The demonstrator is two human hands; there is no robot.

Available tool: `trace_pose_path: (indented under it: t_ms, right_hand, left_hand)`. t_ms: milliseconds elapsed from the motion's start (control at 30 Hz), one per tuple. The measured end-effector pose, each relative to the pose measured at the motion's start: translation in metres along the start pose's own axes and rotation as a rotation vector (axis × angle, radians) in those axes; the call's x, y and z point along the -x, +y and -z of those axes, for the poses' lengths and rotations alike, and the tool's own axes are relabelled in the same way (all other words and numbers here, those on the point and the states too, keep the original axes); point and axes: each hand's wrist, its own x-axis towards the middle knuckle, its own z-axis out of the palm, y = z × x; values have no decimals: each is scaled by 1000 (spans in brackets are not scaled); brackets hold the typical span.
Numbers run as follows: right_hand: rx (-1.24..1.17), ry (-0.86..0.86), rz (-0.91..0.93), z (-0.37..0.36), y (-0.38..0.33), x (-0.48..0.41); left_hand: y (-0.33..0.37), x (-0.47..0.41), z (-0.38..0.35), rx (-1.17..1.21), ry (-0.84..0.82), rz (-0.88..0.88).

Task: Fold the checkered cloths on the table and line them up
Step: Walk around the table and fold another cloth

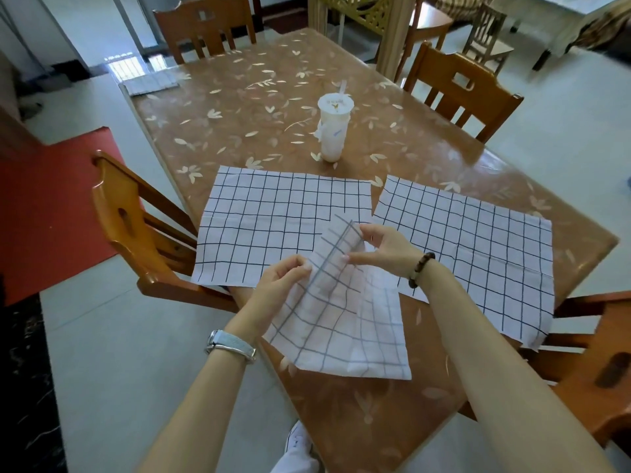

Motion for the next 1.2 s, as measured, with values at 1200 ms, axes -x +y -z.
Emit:
trace_pose_path:
  t_ms: [1200]
  right_hand:
    - [-355, 569, 23, 3, 12, 71]
  left_hand:
    - [28, 11, 8, 103, 398, -122]
